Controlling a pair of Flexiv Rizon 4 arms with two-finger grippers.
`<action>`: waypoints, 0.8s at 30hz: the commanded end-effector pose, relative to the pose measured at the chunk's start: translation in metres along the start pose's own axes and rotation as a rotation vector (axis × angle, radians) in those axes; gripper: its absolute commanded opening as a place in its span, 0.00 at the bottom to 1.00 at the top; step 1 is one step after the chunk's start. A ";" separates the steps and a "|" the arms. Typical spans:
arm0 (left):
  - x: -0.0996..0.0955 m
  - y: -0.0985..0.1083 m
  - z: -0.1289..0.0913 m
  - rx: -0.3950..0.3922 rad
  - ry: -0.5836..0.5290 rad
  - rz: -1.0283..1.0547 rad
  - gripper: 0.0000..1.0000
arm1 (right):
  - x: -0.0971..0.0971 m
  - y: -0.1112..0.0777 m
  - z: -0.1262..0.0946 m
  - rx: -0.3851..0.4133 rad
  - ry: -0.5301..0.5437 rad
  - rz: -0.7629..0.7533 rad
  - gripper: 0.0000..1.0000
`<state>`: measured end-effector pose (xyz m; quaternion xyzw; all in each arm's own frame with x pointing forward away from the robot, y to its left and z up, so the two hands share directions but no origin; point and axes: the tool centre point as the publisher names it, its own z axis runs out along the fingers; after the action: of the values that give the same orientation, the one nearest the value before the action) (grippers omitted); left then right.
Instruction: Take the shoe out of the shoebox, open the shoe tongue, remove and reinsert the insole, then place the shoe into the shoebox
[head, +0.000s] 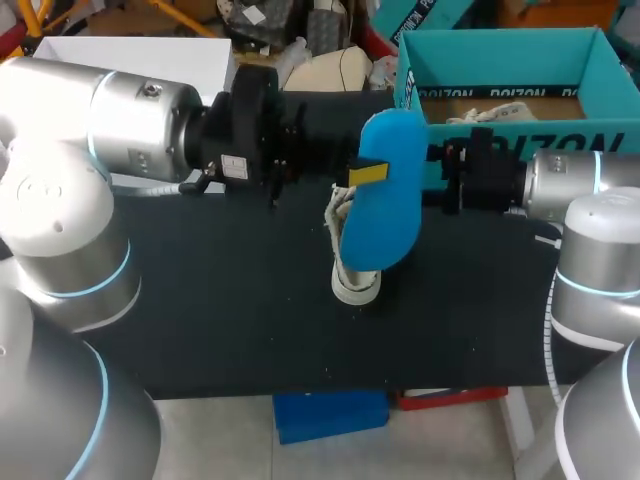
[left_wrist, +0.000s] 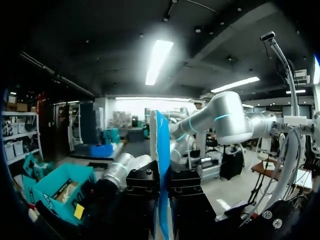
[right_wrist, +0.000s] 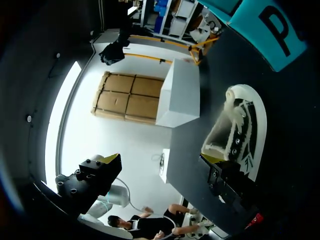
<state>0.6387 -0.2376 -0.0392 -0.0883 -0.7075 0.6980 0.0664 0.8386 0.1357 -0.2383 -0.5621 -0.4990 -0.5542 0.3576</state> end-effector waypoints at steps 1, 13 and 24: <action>0.017 0.043 -0.017 0.147 -0.038 0.125 0.00 | 0.000 -0.001 0.002 -0.004 -0.001 0.000 1.00; 0.007 0.121 -0.027 0.038 -0.082 0.247 0.00 | 0.000 -0.001 0.002 -0.004 -0.001 0.000 1.00; 0.007 0.121 -0.027 0.038 -0.082 0.247 0.00 | 0.000 -0.001 0.002 -0.004 -0.001 0.000 1.00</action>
<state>0.6427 -0.2076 -0.1601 -0.1464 -0.6791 0.7179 -0.0457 0.8387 0.1359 -0.2385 -0.5623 -0.4994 -0.5538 0.3574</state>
